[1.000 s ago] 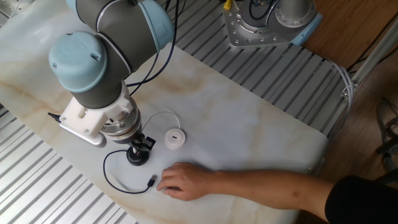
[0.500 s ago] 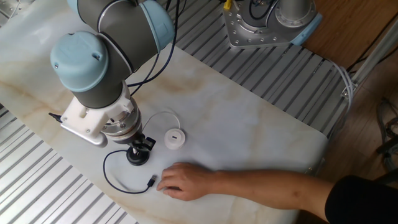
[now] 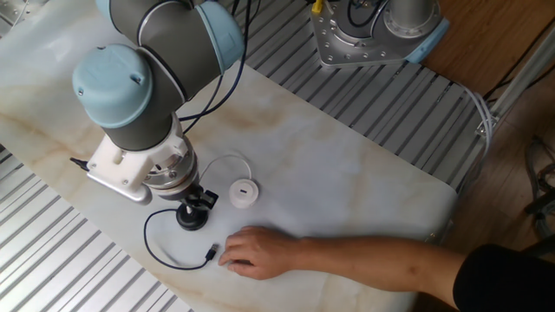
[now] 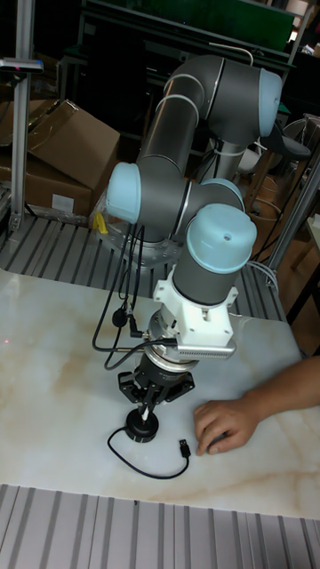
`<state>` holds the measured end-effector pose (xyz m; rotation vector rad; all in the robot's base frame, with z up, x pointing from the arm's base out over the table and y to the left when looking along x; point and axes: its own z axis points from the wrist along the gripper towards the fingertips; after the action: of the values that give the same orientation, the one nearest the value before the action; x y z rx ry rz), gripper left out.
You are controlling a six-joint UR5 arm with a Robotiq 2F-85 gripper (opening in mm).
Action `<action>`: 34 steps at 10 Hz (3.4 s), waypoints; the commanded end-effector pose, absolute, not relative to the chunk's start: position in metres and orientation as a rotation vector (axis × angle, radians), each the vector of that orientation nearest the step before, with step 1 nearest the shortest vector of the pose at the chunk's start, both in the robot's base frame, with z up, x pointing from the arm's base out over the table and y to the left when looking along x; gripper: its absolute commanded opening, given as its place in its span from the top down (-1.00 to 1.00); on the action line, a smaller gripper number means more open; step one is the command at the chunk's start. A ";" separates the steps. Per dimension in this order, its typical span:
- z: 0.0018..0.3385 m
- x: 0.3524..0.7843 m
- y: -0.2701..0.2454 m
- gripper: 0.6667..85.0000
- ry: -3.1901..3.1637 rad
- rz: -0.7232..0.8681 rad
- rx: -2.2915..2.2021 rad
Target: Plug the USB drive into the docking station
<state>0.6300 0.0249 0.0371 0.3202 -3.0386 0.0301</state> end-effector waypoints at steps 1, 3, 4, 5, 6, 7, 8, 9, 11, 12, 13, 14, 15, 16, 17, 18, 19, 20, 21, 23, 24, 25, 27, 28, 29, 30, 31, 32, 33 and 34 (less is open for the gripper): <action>0.035 0.629 0.025 0.98 -3.042 0.016 0.327; 0.035 0.630 0.025 0.98 -3.045 0.019 0.327; 0.034 0.631 0.025 0.98 -3.049 0.020 0.328; 0.030 0.634 0.025 0.98 -3.060 0.014 0.337; 0.028 0.635 0.024 0.98 -3.064 0.017 0.339; 0.027 0.636 0.022 0.98 -3.066 0.030 0.339; 0.027 0.636 0.022 0.98 -3.066 0.032 0.339; 0.027 0.636 0.023 0.98 -3.067 0.032 0.342; 0.027 0.638 0.023 0.98 -3.071 0.031 0.345; 0.030 0.638 0.024 0.98 -3.066 0.027 0.349; 0.033 0.638 0.024 0.98 -3.065 0.025 0.359; 0.033 0.640 0.024 0.98 -3.071 0.023 0.362; 0.028 0.641 0.026 0.98 -3.086 0.026 0.354; 0.022 0.644 0.025 0.98 -3.096 0.011 0.358; 0.023 0.638 0.021 0.98 -3.071 0.043 0.350; 0.030 0.634 0.024 0.85 -3.056 0.030 0.390; 0.043 0.620 0.026 0.53 -2.984 -0.001 0.448; 0.058 0.604 0.016 0.14 -2.895 0.024 0.512; 0.059 0.600 0.019 -0.03 -2.884 0.012 0.513; 0.059 0.602 0.025 -0.09 -2.896 -0.007 0.506; 0.067 0.602 0.025 -0.08 -2.894 0.003 0.509; 0.076 0.599 0.024 -0.04 -2.888 0.009 0.498; 0.092 0.594 0.017 0.22 -2.888 0.034 0.452; 0.103 0.590 0.006 0.38 -2.894 0.083 0.383; 0.113 0.586 0.006 0.51 -2.911 0.087 0.300; 0.120 0.584 0.009 0.96 -2.941 0.074 0.198; 0.126 0.582 0.011 0.98 -2.959 0.059 0.127; 0.134 0.579 0.016 0.98 -2.975 0.009 0.041; 0.139 0.581 0.020 0.98 -3.006 -0.048 -0.062; 0.144 0.571 0.011 0.98 -2.992 -0.058 -0.108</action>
<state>0.5802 0.0108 0.1271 0.0731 -2.9741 0.0177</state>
